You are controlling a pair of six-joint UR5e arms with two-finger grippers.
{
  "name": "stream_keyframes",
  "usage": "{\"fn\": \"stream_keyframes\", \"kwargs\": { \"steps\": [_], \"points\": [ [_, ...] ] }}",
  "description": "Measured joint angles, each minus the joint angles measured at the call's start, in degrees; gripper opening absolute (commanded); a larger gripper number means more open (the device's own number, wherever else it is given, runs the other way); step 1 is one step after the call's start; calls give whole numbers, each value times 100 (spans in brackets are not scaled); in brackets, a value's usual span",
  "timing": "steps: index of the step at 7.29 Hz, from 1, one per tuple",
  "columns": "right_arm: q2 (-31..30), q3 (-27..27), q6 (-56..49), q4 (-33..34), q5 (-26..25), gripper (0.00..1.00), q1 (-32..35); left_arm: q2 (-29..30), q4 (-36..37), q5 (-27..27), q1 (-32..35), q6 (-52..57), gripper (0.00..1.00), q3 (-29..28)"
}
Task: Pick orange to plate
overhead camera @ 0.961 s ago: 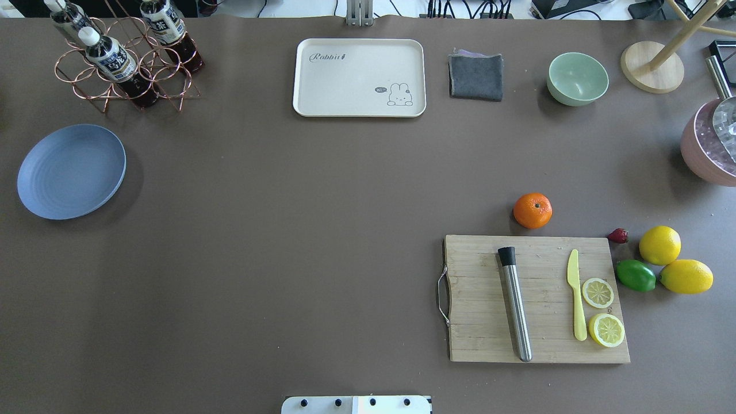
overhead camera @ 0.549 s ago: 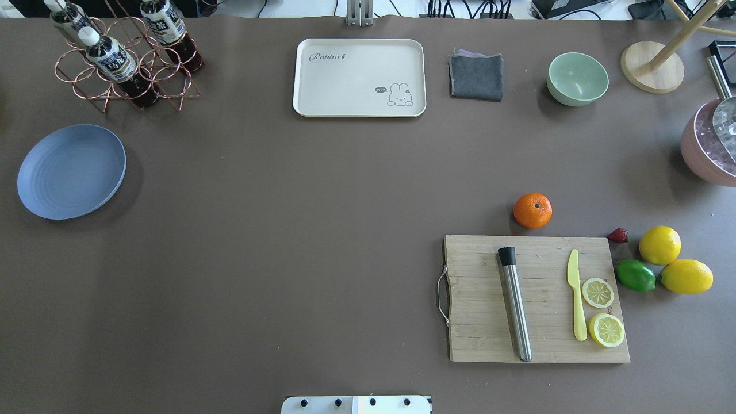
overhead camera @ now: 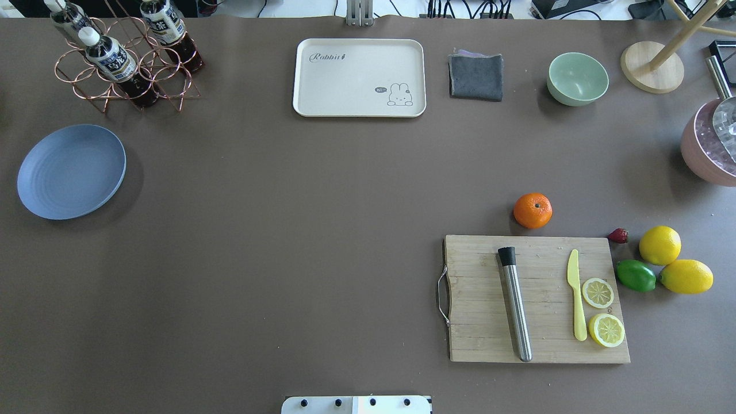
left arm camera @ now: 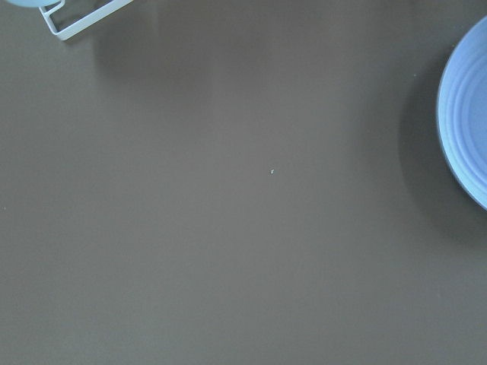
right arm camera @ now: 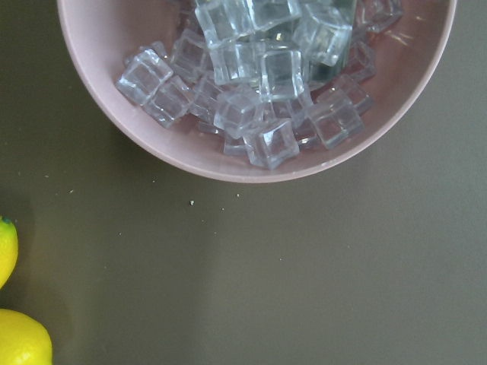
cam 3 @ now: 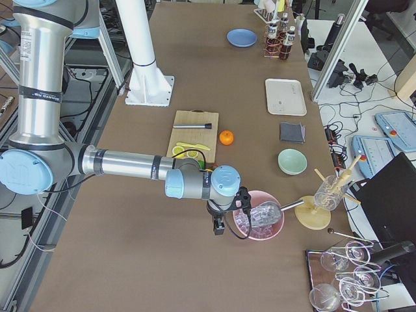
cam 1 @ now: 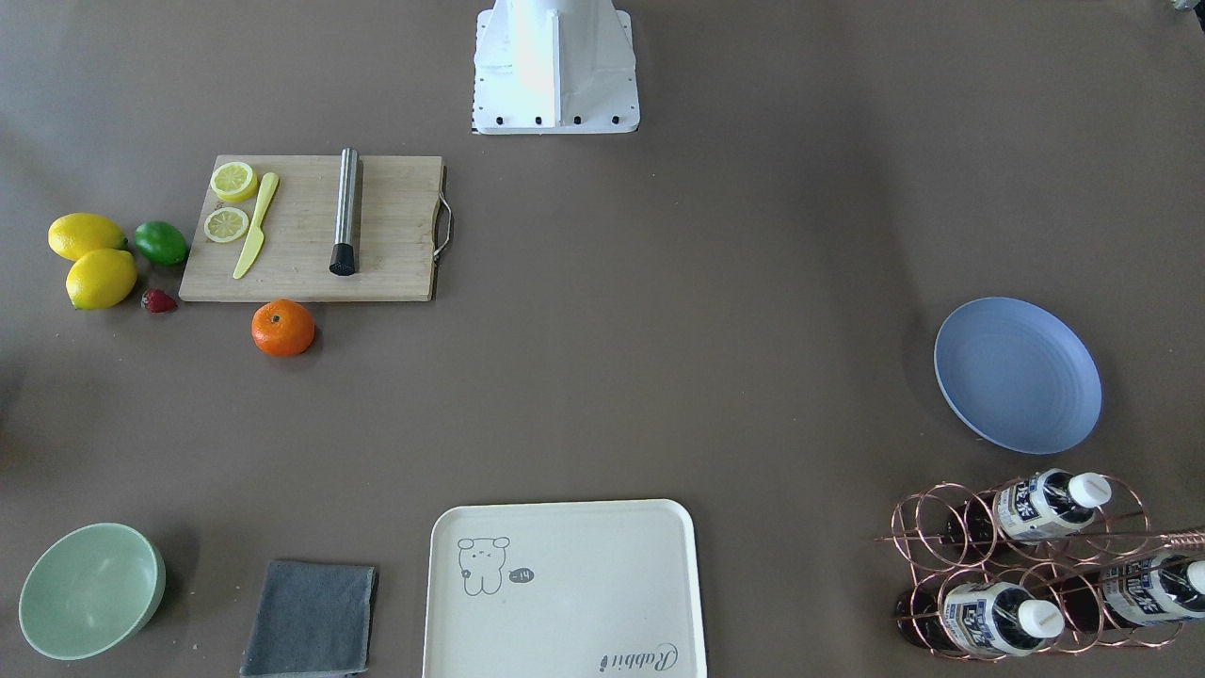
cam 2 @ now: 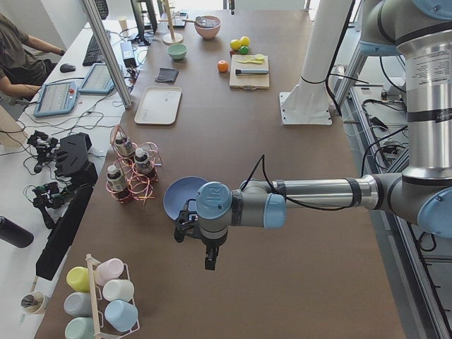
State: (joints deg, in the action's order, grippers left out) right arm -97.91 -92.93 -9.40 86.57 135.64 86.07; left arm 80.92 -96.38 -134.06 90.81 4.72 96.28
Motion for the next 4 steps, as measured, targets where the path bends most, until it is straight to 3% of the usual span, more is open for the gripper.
{"fn": "stream_keyframes", "kwargs": {
  "steps": [4],
  "points": [
    [8,-10,-4,-37,321,100,-22,242,-146,1,-407,-359,98,-99]
  ]
}}
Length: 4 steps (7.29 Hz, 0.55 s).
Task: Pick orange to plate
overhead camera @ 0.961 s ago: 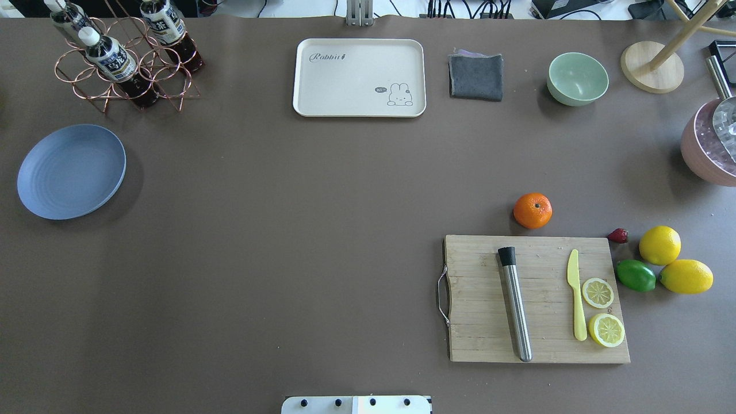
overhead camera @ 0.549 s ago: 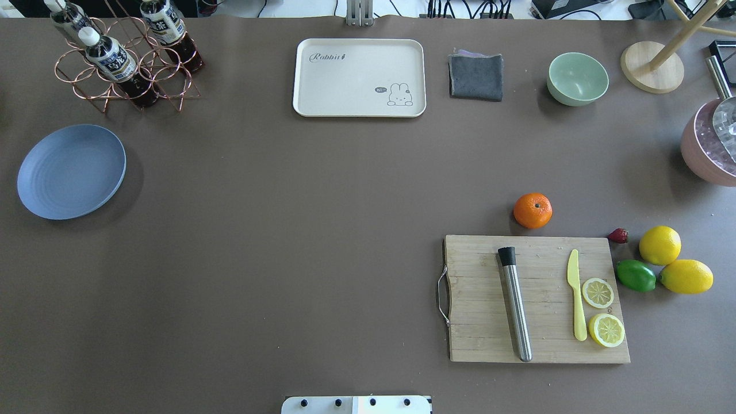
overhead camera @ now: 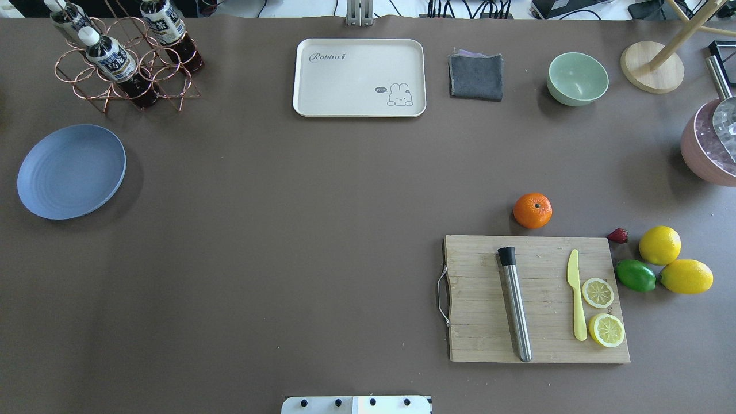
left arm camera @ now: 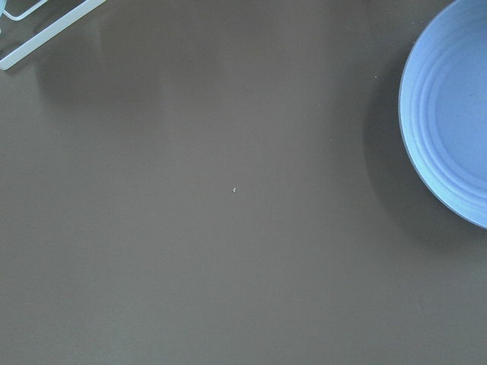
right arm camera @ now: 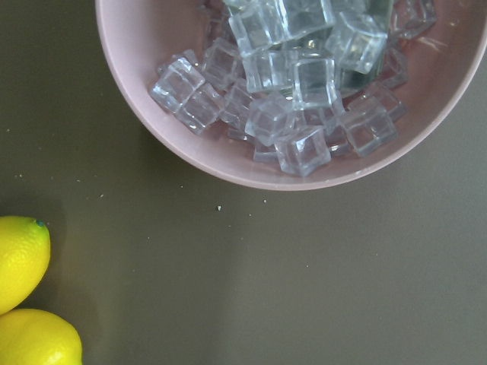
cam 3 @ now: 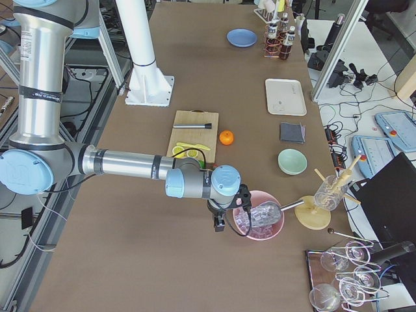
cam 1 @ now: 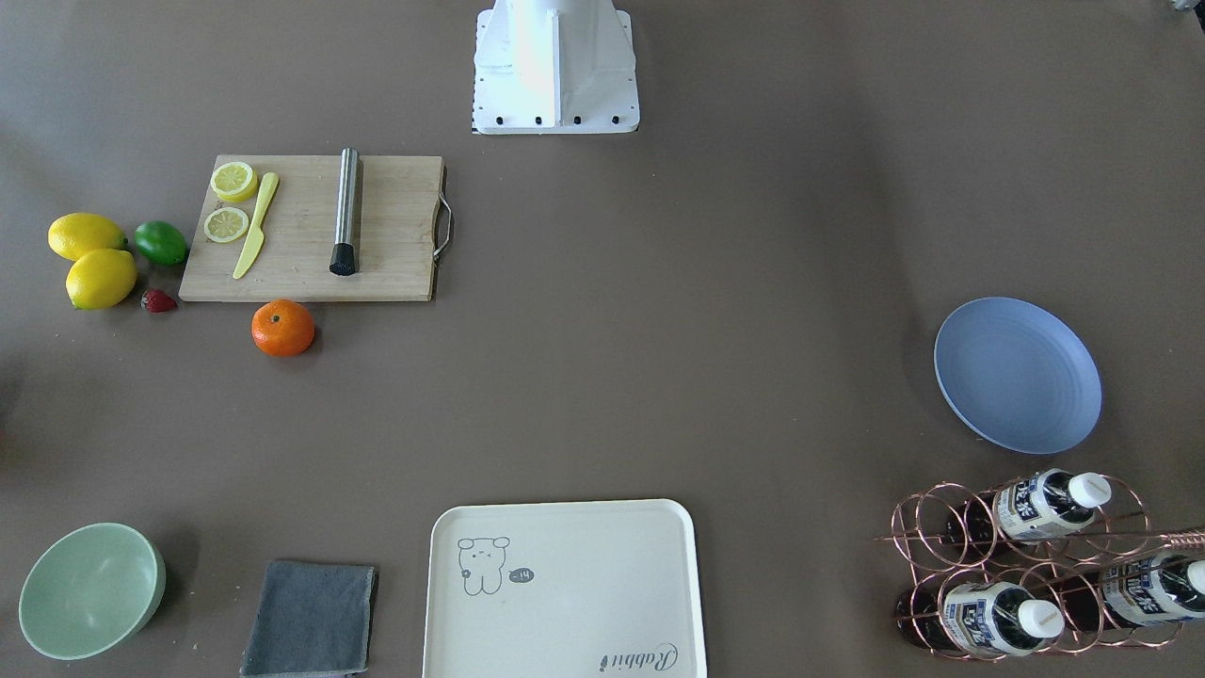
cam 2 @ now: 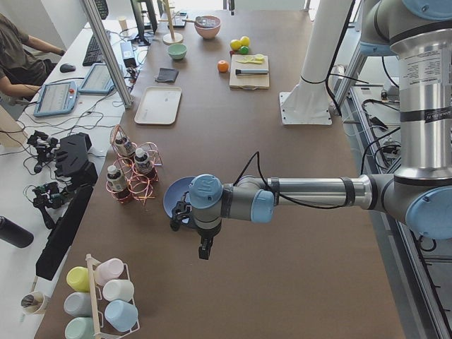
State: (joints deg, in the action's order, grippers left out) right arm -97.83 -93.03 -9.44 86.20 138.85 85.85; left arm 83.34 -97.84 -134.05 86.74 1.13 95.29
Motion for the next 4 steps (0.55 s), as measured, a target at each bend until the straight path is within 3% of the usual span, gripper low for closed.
{"fn": "stream_keyframes", "kwargs": {
  "steps": [1,4],
  "points": [
    [-3,1,1,-17,114,100,-5,236,-193,-2,-176,-388,98,-182],
    [-35,-164,-35,-55,332,100,-42,955,-1936,11,-1053,-1969,98,-1443]
  ]
}}
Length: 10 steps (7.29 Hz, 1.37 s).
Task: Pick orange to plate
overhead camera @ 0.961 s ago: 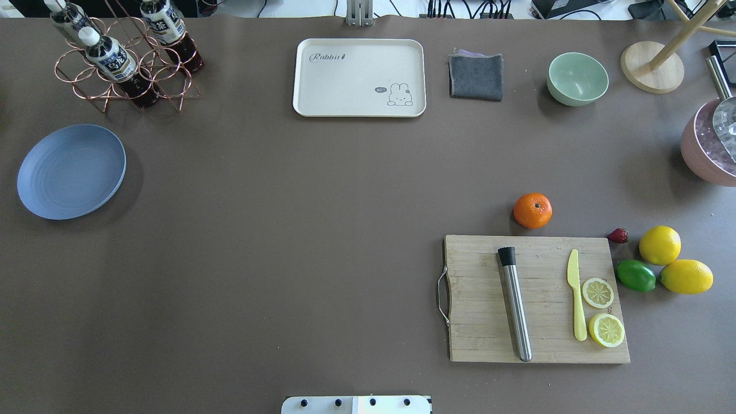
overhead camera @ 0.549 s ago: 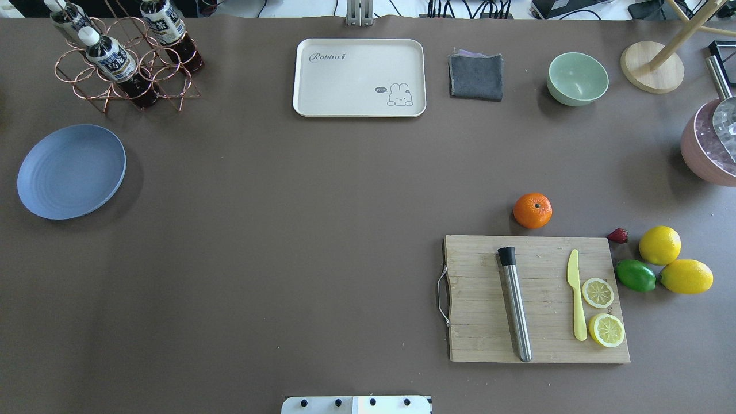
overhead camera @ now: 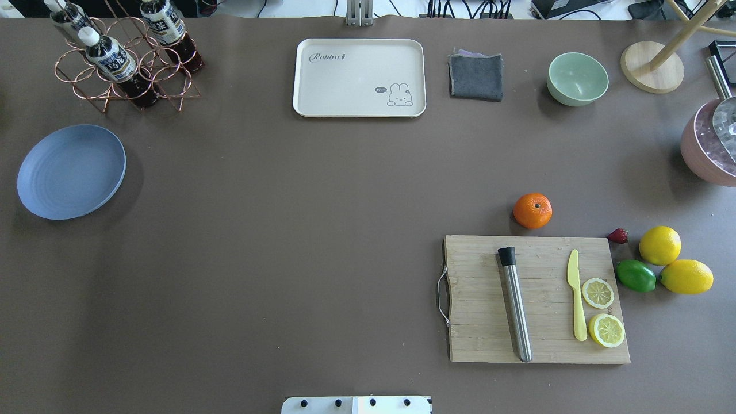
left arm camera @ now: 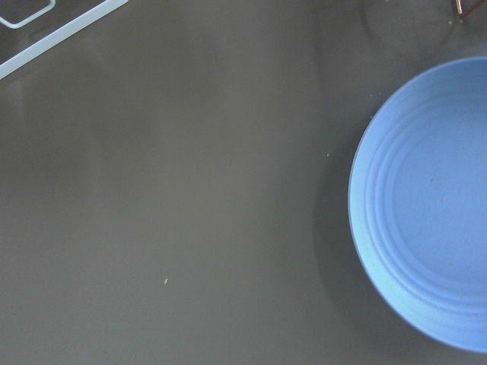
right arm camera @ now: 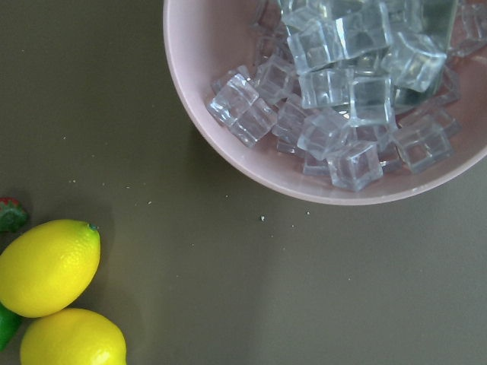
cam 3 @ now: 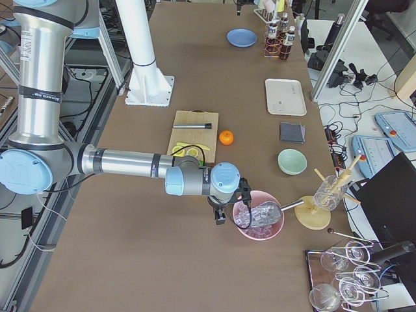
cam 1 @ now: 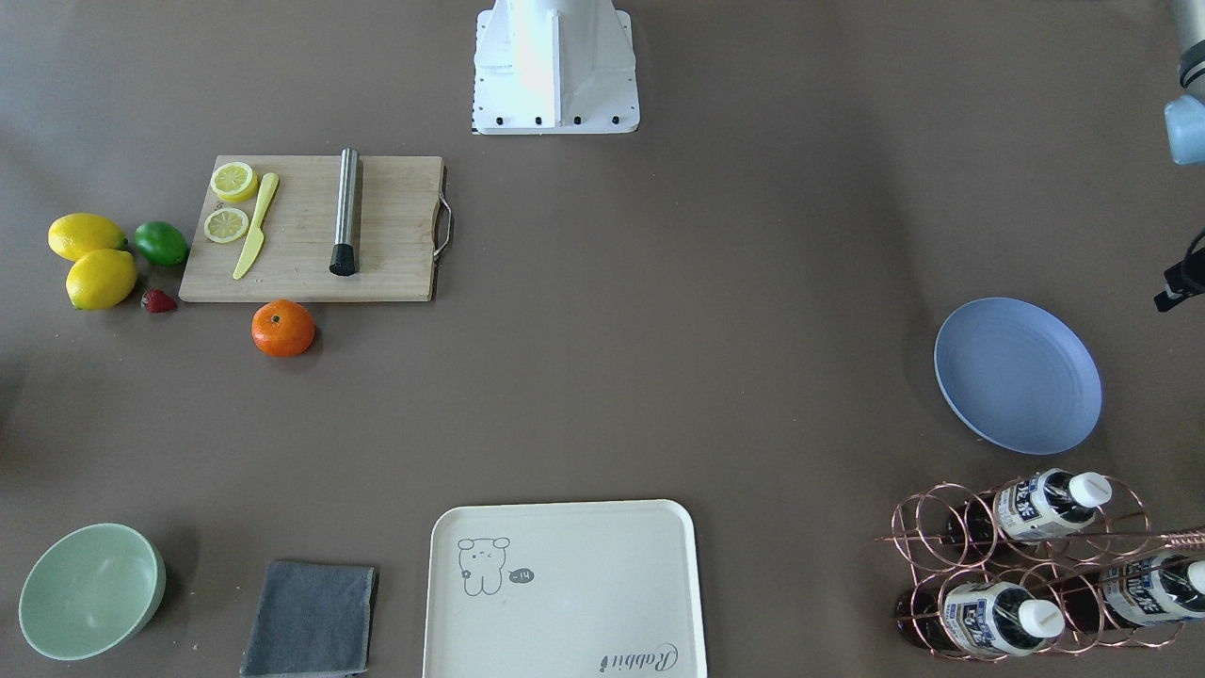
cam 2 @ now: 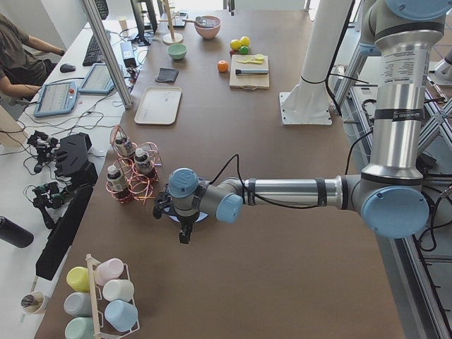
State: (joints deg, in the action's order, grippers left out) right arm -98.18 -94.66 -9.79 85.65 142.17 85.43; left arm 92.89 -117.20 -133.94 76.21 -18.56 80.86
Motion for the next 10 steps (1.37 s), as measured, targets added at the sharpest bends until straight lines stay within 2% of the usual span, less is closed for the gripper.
{"fn": "stream_keyframes", "kwargs": {
  "steps": [1,2,4,7,9,10],
  "points": [
    [6,-49,-11,-82,61,100,-76,150,-389,12,-309,-310,96,-315],
    [-6,-60,-12,-328,136,100,-177,266,-575,20,-486,-532,89,-523],
    [-80,-41,10,-803,196,100,-332,436,-773,25,-650,-797,68,-793],
    [-99,-54,12,-914,196,100,-457,545,-863,28,-700,-882,59,-1002],
    [-109,-49,7,-918,150,100,-479,643,-866,29,-706,-982,40,-1099],
    [-110,-46,6,-919,150,100,-489,660,-866,32,-710,-1005,34,-1124]
  ]
}}
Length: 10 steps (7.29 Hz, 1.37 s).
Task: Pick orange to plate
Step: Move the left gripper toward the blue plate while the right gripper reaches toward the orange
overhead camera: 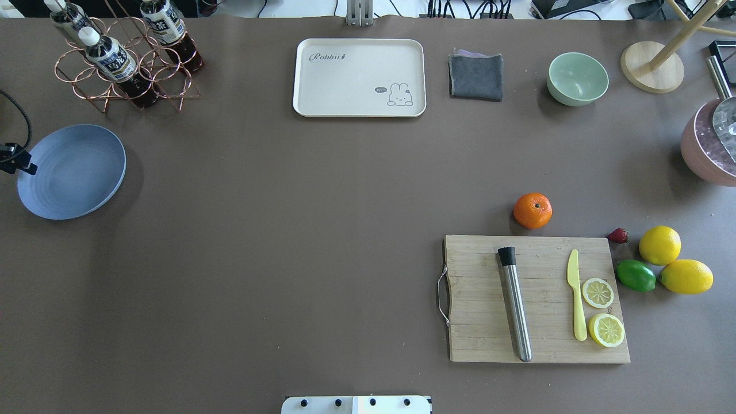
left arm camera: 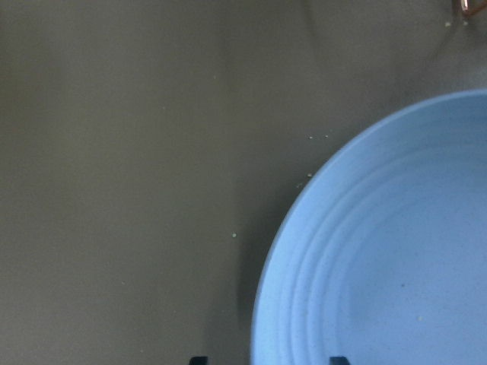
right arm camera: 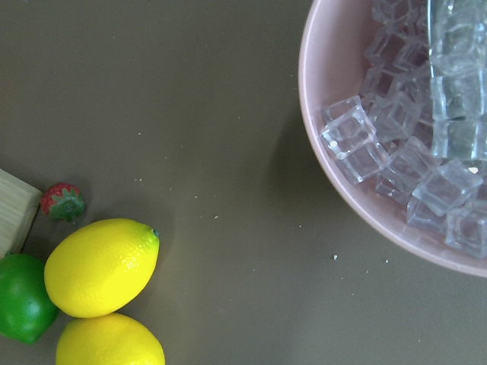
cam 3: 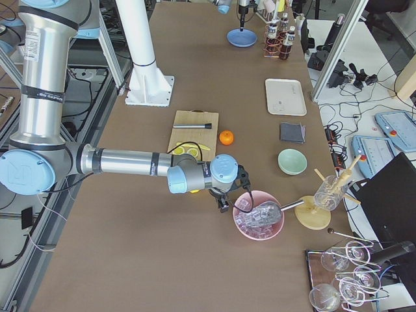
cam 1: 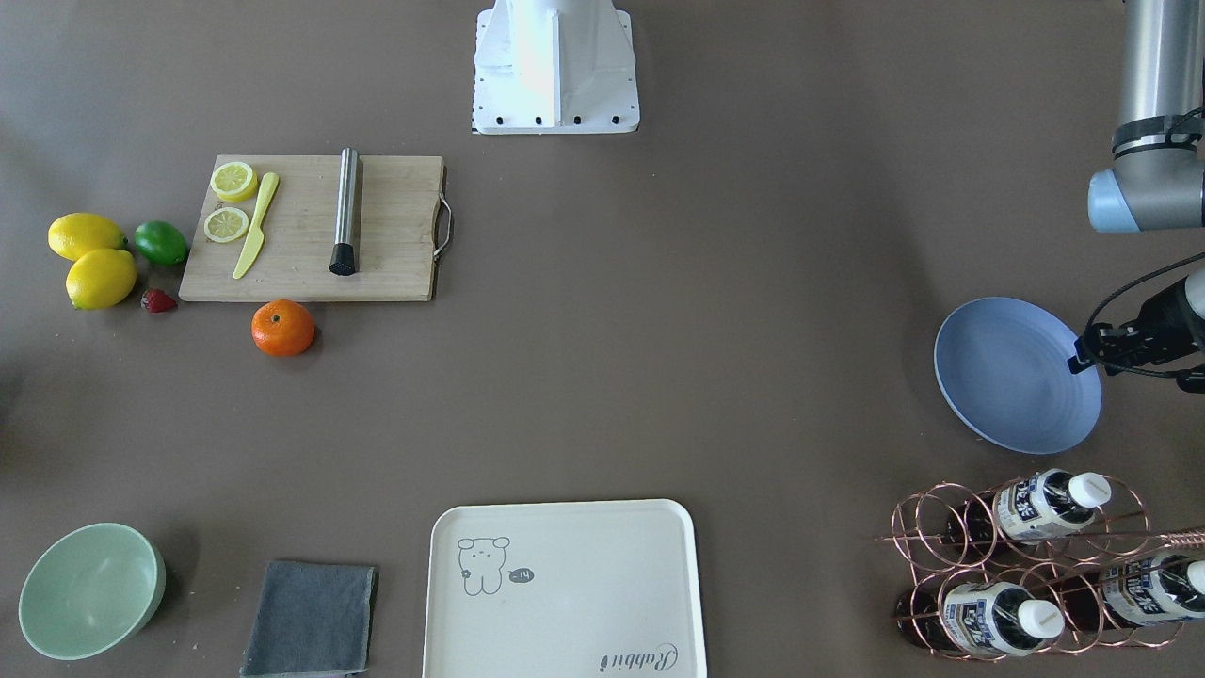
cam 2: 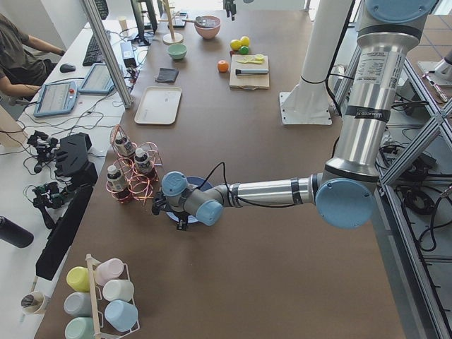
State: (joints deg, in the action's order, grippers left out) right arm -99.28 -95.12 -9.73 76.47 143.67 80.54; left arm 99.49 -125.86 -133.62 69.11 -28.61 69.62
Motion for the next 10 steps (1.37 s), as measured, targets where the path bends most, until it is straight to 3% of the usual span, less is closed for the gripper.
{"fn": "stream_keyframes", "kwargs": {
  "steps": [1,2,7,10],
  "points": [
    [4,0,1,0,-2,100,-17,5,0,1,-1,-24,21,-22],
    [10,-5,0,-2,-9,100,-38,7,0,4,-2,-57,1,-31],
    [87,-25,54,-2,-13,99,-79,95,92,-128,10,-433,0,174],
    [486,-251,1085,-11,6,98,-342,209,278,-502,-320,-2527,0,1488]
  ]
}}
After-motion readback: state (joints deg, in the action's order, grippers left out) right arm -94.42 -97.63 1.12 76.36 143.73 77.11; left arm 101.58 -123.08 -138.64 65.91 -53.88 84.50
